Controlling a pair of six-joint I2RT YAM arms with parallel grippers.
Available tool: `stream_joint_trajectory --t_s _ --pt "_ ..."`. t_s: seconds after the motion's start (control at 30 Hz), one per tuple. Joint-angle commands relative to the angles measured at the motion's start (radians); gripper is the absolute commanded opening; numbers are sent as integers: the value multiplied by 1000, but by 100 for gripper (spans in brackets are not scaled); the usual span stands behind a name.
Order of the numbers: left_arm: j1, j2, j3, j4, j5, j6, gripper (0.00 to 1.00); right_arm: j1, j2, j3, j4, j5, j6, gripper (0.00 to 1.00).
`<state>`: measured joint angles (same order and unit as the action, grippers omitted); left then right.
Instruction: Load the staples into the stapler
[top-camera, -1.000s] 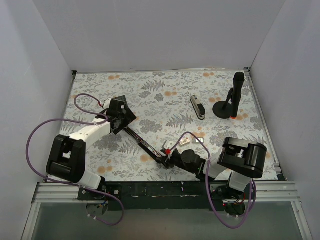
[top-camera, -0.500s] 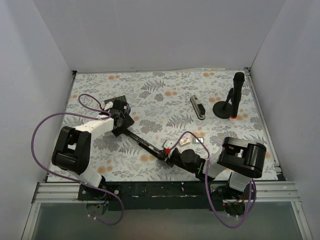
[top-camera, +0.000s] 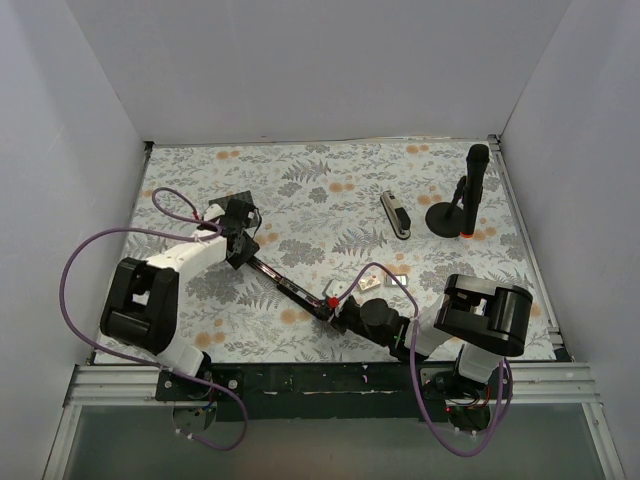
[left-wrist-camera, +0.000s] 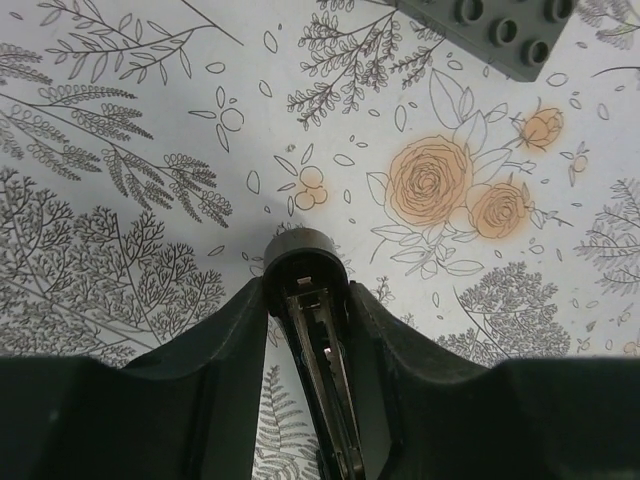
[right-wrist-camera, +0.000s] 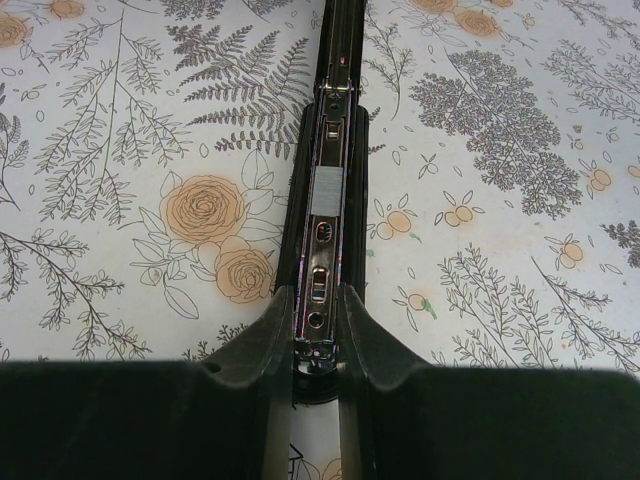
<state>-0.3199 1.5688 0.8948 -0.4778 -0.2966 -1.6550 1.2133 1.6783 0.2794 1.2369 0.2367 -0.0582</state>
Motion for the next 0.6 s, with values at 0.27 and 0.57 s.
stream_joint_trajectory --t_s 0.27,0.57 --pt "-287 -308 32 -74 -193 -144 16 11 -8 35 52 -11 -15 1" --pt "-435 -363 -2 -91 -210 -239 21 11 -17 37 45 -13 -9 1"
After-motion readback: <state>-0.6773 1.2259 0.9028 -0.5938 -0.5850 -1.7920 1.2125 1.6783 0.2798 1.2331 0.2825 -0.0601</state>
